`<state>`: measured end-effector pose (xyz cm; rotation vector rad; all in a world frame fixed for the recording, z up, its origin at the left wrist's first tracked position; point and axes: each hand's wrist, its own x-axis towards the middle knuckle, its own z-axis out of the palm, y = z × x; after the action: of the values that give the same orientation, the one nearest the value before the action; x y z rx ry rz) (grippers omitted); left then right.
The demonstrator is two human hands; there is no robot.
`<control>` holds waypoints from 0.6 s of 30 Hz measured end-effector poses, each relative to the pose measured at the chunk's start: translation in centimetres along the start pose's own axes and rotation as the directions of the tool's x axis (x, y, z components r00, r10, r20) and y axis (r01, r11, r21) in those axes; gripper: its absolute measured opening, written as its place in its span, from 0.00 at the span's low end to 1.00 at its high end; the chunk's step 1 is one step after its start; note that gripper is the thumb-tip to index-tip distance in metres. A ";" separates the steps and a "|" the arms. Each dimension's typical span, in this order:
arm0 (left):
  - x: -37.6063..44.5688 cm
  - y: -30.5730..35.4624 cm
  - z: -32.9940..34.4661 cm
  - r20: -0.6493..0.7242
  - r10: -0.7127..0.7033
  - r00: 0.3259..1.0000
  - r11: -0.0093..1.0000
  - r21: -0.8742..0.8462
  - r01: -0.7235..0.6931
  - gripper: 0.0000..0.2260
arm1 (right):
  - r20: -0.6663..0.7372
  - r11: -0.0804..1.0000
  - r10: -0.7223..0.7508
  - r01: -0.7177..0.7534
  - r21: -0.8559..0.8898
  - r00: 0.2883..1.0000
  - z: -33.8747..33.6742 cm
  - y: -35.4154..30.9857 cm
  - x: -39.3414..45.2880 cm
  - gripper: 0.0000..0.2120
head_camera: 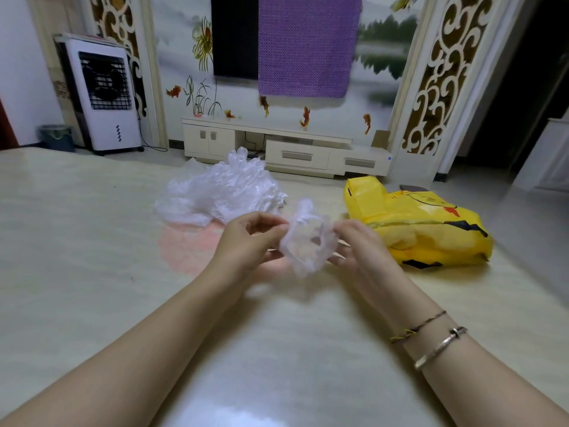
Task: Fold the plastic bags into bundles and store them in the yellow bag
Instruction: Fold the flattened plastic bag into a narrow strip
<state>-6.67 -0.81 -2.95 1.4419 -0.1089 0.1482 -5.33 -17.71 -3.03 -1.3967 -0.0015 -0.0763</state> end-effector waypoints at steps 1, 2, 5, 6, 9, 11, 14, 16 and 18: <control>0.1 -0.1 -0.1 -0.042 0.016 0.999 0.999 0.028 -0.015 0.03 | -0.070 0.999 0.014 -0.010 0.052 0.997 -0.2 -0.2 0.1 0.07; 0.1 -0.3 -0.3 -0.066 0.033 0.997 0.997 0.067 -0.029 0.03 | -0.132 0.998 0.015 -0.006 0.068 0.991 -0.4 -0.4 0.2 0.07; 0.0 -0.7 -0.1 -0.048 0.040 0.998 0.973 0.228 -0.029 0.02 | -0.300 0.997 -0.059 0.039 -0.073 0.952 -1.0 -0.4 0.4 0.05; 0.1 -0.8 0.0 -0.039 0.028 0.999 0.964 0.266 -0.016 0.02 | -0.323 0.986 -0.113 0.066 -0.152 0.940 -1.1 -0.5 0.5 0.05; 0.5 -0.6 0.2 -0.069 -0.025 0.997 0.966 0.256 0.041 0.12 | -0.227 0.958 -0.206 0.148 -0.246 0.952 -1.1 -0.7 0.4 0.05; 0.7 0.1 0.1 -0.034 -0.159 0.987 0.983 0.092 0.161 0.23 | -0.082 0.954 -0.217 0.194 -0.229 0.973 -0.7 -0.9 -0.1 0.07; 0.0 1.0 -0.2 0.237 -0.366 0.900 0.924 -0.028 0.383 0.31 | 0.103 0.950 -0.203 0.222 -0.219 0.974 -0.2 -0.9 -0.8 0.08; -0.6 0.7 0.0 0.338 -0.322 0.884 0.941 0.014 0.337 0.20 | 0.132 0.945 -0.211 0.236 -0.225 0.969 0.0 -0.9 -1.0 0.07; -0.5 0.3 0.0 0.221 -0.225 0.949 0.974 0.014 0.227 0.09 | 0.090 0.933 -0.223 0.239 -0.270 0.971 -0.1 -1.1 -1.0 0.07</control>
<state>-7.25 -0.76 -2.70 1.4445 -0.1255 -0.2023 -6.44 -17.92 -1.97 -1.6771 -0.2111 -0.2401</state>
